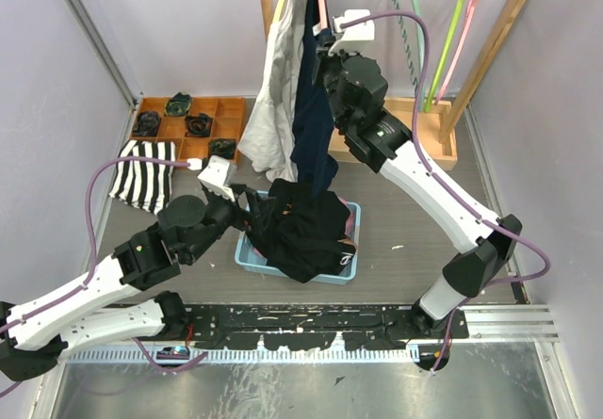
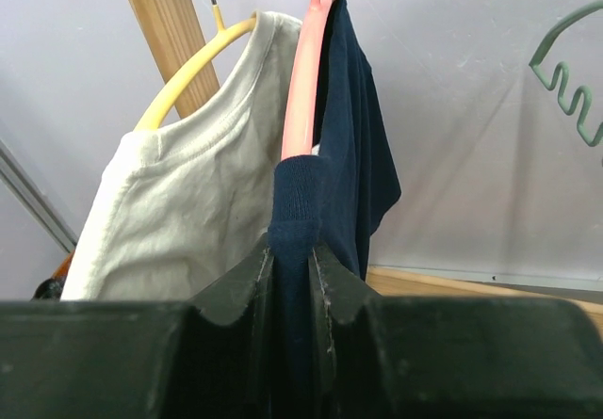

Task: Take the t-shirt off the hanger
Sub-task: Pick up the hanger from the clothesline.

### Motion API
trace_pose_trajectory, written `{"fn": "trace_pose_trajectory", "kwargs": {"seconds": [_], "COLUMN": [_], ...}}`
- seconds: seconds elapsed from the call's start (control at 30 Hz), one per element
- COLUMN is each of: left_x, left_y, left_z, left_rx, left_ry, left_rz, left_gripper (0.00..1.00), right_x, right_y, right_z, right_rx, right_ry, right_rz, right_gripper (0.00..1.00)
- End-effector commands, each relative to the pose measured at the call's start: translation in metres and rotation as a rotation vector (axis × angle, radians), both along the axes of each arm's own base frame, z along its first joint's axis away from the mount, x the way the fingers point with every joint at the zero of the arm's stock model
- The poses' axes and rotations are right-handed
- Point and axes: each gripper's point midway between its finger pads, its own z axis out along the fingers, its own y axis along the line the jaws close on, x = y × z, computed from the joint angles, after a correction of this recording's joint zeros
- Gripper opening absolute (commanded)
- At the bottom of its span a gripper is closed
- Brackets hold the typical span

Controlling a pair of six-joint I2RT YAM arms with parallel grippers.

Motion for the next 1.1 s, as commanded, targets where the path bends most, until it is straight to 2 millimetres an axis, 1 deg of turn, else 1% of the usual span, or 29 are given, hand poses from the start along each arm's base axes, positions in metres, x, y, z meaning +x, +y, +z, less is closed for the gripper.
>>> {"fn": "trace_pose_trajectory", "kwargs": {"seconds": [0.0,0.13,0.33,0.47,0.57,0.63,0.67,0.73,0.9,0.97,1.07], "left_x": [0.003,0.007,0.012,0.017,0.02,0.022,0.023,0.025,0.037,0.043,0.054], "left_y": [-0.005,-0.01,-0.021,-0.028,-0.033,-0.035,-0.035,-0.037,-0.049,-0.056,-0.065], "left_z": [0.024,0.038,0.062,0.087,0.11,0.127,0.135,0.149,0.175,0.184,0.204], "left_rx": [-0.051,-0.048,-0.059,-0.082,-0.071,-0.061,-0.061,-0.061,-0.064,-0.066,-0.087], "left_ry": [-0.052,-0.084,-0.134,-0.187,-0.235,-0.273,-0.294,-0.336,-0.386,-0.399,-0.428], "left_rz": [-0.003,-0.01,-0.024,-0.026,-0.04,-0.042,-0.042,-0.041,-0.045,-0.055,-0.073], "left_gripper": [0.86,0.87,0.87,0.87,0.92,0.93,0.94,0.97,0.98,0.98,0.99], "right_x": [-0.046,-0.057,-0.07,-0.081,-0.098,-0.116,-0.122,-0.137,-0.17,-0.18,-0.194], "right_y": [-0.038,-0.046,-0.057,-0.06,-0.06,-0.067,-0.07,-0.078,-0.096,-0.1,-0.103], "right_z": [0.091,0.086,0.085,0.078,0.073,0.074,0.068,0.067,0.07,0.07,0.066], "right_rx": [0.168,0.165,0.158,0.142,0.105,0.099,0.092,0.1,0.112,0.106,0.087], "right_ry": [-0.23,-0.221,-0.222,-0.21,-0.209,-0.219,-0.217,-0.231,-0.265,-0.272,-0.287], "right_rz": [0.015,0.017,0.016,0.046,0.112,0.145,0.158,0.178,0.218,0.238,0.271], "right_gripper": [0.01,0.01,0.01,0.01,0.01,0.01,0.01,0.01,0.01,0.01,0.01]}}
